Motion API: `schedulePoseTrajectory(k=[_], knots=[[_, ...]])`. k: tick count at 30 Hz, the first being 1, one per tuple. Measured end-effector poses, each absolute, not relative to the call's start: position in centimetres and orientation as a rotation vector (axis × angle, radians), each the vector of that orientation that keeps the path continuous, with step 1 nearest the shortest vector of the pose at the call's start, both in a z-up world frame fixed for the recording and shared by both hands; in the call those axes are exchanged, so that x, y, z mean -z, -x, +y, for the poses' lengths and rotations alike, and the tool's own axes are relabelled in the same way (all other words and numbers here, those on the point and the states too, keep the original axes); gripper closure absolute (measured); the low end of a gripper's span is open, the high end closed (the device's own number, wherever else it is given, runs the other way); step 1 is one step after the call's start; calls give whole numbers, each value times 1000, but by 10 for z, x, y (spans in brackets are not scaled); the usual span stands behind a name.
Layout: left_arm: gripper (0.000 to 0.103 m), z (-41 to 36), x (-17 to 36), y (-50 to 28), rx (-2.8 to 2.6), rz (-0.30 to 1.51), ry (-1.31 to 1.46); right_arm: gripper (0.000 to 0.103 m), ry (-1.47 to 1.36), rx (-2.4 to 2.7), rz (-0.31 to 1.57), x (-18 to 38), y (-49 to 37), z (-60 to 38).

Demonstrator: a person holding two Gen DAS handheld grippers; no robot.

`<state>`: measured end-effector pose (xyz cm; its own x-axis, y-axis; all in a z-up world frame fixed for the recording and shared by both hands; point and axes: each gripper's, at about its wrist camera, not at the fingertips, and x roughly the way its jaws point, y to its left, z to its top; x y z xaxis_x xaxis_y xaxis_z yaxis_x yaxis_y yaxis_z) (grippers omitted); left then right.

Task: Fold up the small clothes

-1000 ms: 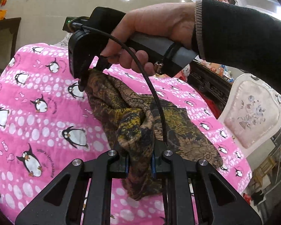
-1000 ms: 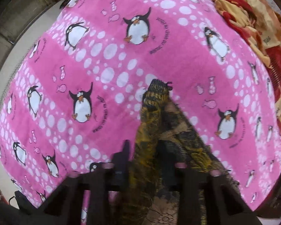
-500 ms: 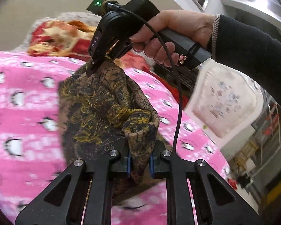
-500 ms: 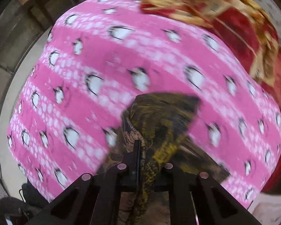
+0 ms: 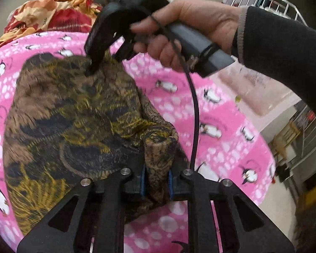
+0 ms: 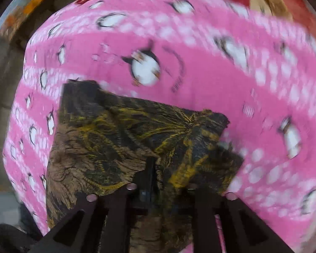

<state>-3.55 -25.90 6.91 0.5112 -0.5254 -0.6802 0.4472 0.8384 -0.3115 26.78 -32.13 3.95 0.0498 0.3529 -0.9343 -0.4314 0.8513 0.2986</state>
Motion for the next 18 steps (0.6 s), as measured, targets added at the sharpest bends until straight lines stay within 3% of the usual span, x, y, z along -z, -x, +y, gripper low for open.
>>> schedulePoseTrajectory(k=[1, 4, 9, 14, 16, 17, 18], knots=[[78, -261, -70, 38, 595, 852, 100, 82, 15, -609, 1392, -41, -269, -329], [66, -264, -74, 51, 645, 853, 109, 60, -67, -547, 1323, -54, -264, -356], [66, -234, -98, 85, 699, 822, 82, 60, -88, -472, 1091, -107, -213, -401], [66, -153, -113, 85, 462, 757, 124, 60, 138, -740, 896, -142, -93, -381], [75, -133, -100, 69, 338, 794, 136, 60, 234, -802, 859, -137, -55, -361], [84, -128, -89, 61, 307, 834, 159, 60, 256, -820, 856, -131, -42, -354], [85, -129, -73, 53, 305, 899, 191, 60, 281, -831, 864, -118, -29, -344]])
